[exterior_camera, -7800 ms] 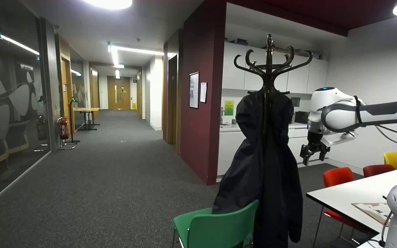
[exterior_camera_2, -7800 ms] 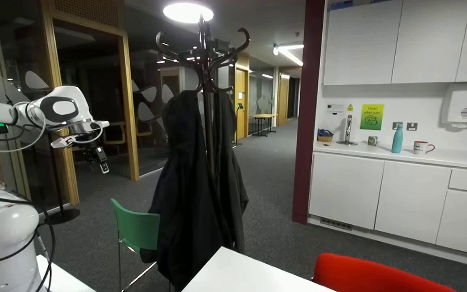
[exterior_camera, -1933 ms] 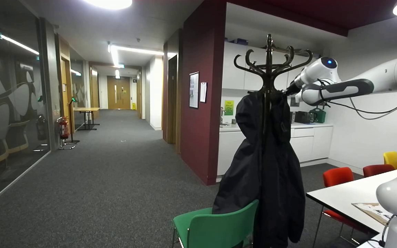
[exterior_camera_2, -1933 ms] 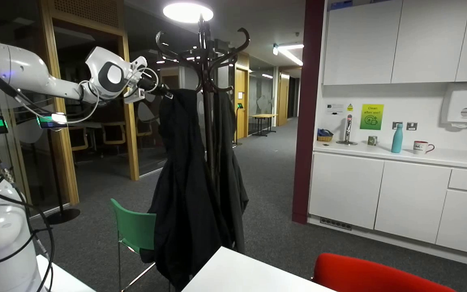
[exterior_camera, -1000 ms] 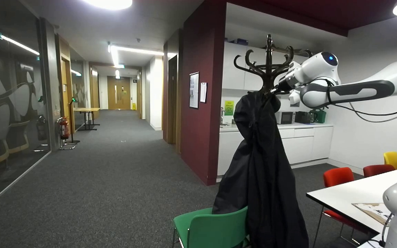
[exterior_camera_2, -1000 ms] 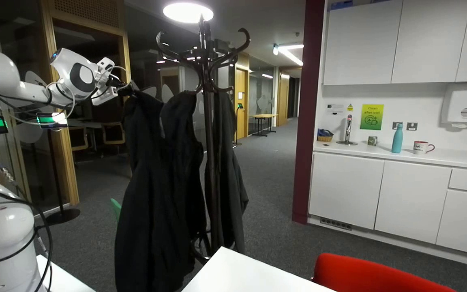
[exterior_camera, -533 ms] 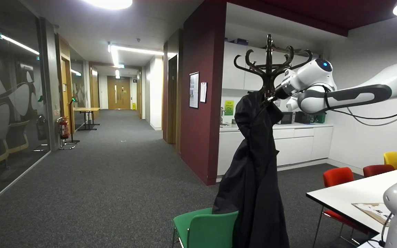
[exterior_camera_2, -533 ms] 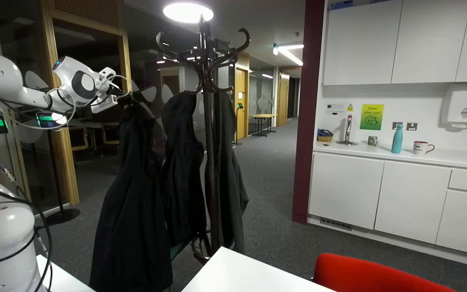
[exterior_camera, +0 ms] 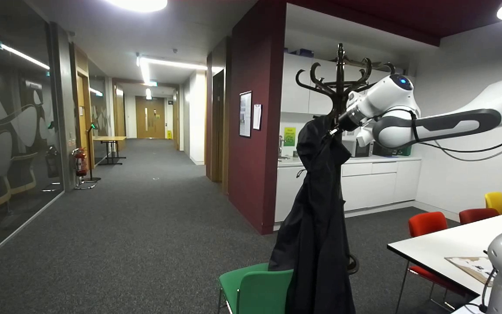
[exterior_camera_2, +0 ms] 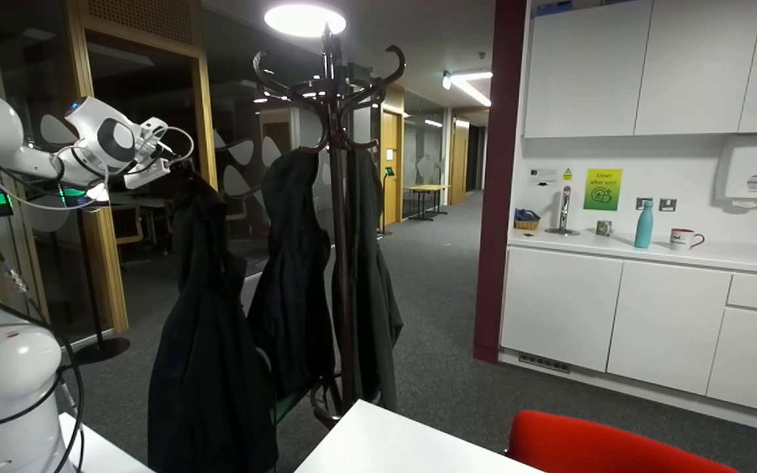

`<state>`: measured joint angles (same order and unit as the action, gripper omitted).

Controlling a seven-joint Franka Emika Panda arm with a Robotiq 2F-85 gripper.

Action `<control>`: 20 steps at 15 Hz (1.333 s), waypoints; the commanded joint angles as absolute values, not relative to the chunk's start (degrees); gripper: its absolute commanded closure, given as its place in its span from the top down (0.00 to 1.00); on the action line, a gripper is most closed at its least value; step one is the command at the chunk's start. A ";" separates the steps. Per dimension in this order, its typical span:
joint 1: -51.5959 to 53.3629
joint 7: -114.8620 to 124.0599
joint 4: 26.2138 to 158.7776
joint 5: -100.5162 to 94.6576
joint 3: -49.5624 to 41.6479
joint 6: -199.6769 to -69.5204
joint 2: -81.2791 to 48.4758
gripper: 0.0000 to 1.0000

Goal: Pick up a jacket and place it on the green chair

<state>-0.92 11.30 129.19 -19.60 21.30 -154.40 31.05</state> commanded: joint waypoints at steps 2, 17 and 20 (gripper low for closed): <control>0.60 11.33 126.21 -20.41 22.83 -152.24 32.69 0.01; -10.93 16.91 118.95 -28.85 21.83 -156.62 16.44 0.01; -12.10 16.85 116.56 -29.75 23.21 -156.43 12.89 0.01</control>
<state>-10.60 15.91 122.04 -27.11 22.11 -155.44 16.22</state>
